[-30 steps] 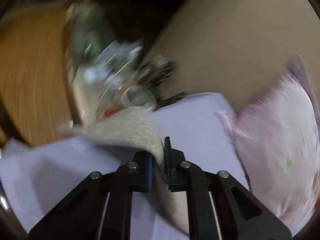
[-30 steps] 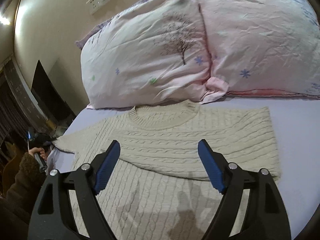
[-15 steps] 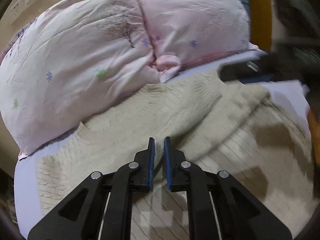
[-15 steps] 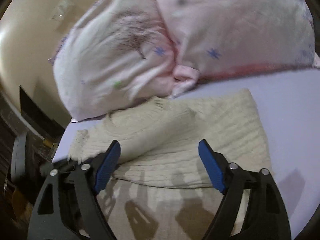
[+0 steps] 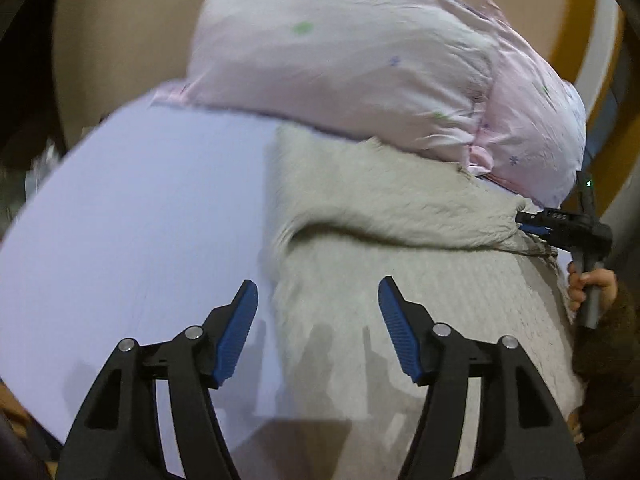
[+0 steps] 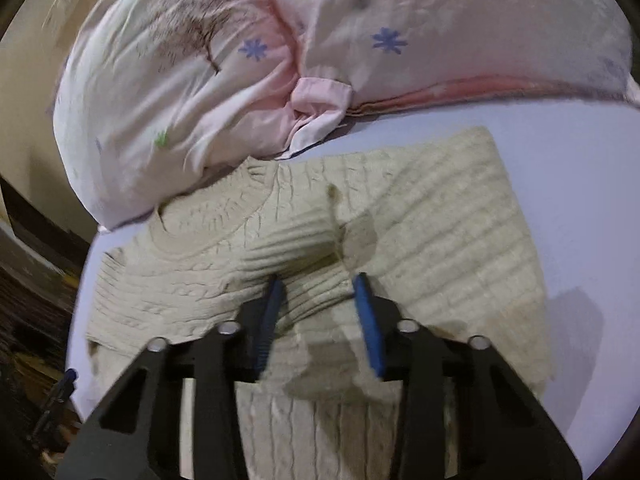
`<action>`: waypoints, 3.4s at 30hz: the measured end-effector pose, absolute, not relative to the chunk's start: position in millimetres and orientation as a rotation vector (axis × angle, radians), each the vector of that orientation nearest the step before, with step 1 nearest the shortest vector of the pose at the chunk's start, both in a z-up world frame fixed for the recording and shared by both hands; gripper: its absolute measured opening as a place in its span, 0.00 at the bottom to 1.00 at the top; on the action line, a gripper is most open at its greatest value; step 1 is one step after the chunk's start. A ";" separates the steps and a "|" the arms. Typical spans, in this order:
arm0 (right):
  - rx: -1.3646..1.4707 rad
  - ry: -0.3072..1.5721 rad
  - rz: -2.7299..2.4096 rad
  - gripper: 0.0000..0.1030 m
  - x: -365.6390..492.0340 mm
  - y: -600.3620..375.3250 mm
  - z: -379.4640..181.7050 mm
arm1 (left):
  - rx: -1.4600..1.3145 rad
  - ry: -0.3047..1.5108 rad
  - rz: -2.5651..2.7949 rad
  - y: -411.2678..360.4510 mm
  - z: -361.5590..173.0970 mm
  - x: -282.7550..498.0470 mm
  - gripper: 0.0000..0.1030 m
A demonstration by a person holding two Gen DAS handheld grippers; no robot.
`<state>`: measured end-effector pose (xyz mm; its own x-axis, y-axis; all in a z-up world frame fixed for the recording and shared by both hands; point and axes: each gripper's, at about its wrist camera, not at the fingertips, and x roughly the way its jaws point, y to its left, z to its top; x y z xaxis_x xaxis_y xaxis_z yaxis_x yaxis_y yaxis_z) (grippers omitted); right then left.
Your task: Fold small clothes
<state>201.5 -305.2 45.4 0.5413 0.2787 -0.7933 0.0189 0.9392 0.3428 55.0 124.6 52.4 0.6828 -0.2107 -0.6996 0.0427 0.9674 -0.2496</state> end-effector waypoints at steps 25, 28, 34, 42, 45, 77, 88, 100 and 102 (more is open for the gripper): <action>0.591 1.028 0.221 0.24 -31.3 -393.0 30.0 | -0.495 0.849 -0.504 121.7 8.9 -32.3 0.36; 0.648 1.052 0.348 0.24 -67.8 -391.9 24.8 | -0.547 0.836 -0.535 125.0 4.6 -53.2 0.36; 0.593 1.139 0.387 0.26 -106.5 -382.4 20.5 | -0.565 0.889 -0.560 114.1 -10.0 -77.3 0.36; 0.691 1.097 0.559 0.08 -103.8 -372.0 10.3 | -0.586 0.930 -0.589 107.4 -18.0 -71.0 0.07; 0.658 0.971 0.584 0.08 -92.4 -376.6 52.2 | -0.610 0.863 -0.617 115.9 8.9 -68.3 0.07; 0.667 0.670 -0.032 0.97 186.8 -412.0 64.0 | -0.652 0.687 -0.198 168.2 64.1 225.7 0.82; 0.783 0.635 0.030 0.98 168.0 -443.6 48.1 | -0.598 0.918 -0.187 152.7 17.3 200.6 0.63; 0.824 0.585 0.146 0.98 164.5 -447.9 69.0 | -0.833 0.790 -0.492 71.4 74.0 202.5 0.16; 0.796 0.558 0.138 0.98 160.0 -449.5 77.2 | -0.793 0.752 -0.645 11.8 101.7 211.1 0.16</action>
